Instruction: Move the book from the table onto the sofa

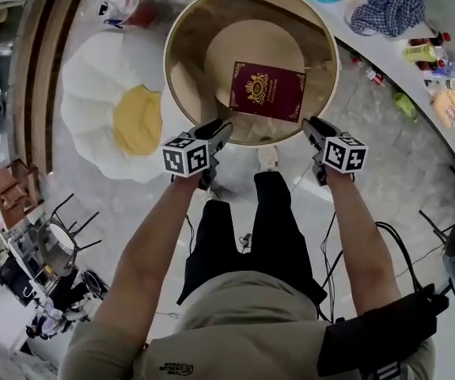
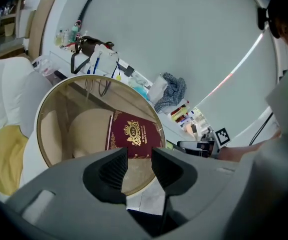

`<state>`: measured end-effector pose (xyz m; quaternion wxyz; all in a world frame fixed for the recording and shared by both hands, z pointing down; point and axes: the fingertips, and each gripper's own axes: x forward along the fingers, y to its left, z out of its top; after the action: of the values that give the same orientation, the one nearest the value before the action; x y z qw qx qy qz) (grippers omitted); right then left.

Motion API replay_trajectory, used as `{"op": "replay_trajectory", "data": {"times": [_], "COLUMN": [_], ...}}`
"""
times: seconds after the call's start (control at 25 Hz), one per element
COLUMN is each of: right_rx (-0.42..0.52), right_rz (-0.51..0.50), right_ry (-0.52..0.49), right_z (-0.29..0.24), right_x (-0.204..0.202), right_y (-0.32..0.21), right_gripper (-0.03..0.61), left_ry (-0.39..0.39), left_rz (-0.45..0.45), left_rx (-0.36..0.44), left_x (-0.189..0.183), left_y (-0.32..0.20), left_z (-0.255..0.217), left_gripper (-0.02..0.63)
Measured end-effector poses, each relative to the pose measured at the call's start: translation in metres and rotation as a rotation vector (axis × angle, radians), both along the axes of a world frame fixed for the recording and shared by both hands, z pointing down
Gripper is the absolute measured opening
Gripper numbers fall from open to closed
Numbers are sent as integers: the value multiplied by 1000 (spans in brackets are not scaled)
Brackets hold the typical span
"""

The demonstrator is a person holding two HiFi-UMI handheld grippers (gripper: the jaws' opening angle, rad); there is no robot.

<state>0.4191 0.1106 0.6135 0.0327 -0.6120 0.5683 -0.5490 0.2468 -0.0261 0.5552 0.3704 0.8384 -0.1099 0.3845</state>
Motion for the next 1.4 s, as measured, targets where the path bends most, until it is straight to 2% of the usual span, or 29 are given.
{"op": "replay_trajectory", "data": {"times": [0.2,0.6,0.72,0.76,0.8,1.0,1.24,1.4], "right_rx": [-16,-11,1,1,-2,-10,8,22], "right_rz": [31,58,71,76,80,102,51,0], "right_ry": [-35,-58,-80,-85,-86,-67,-22,-5], "right_z": [47,75,75,74,73,65,27,30], "right_x": [8,0,-2,-2,-2,-1,-42,-37], "right_y": [-17,-34,-36,-37,-37,-35,-60,-66], "right_gripper": [127,130,120,117,109,93,89,87], "left_ry": [-68,-53,-15,-1,7,10,78,97], "left_rz": [-30,-30,-36,-40,-41,-39,-90,-137], "left_rx": [-18,-99,-121,-126,-125,-103,-111,-101], "left_x": [5,18,23,25,25,25,-24,-27], "left_y": [-28,-37,-37,-36,-36,-34,-50,-47], "left_z": [64,126,126,124,123,114,79,78], "left_gripper": [164,173,173,162,120,109,101,100]}}
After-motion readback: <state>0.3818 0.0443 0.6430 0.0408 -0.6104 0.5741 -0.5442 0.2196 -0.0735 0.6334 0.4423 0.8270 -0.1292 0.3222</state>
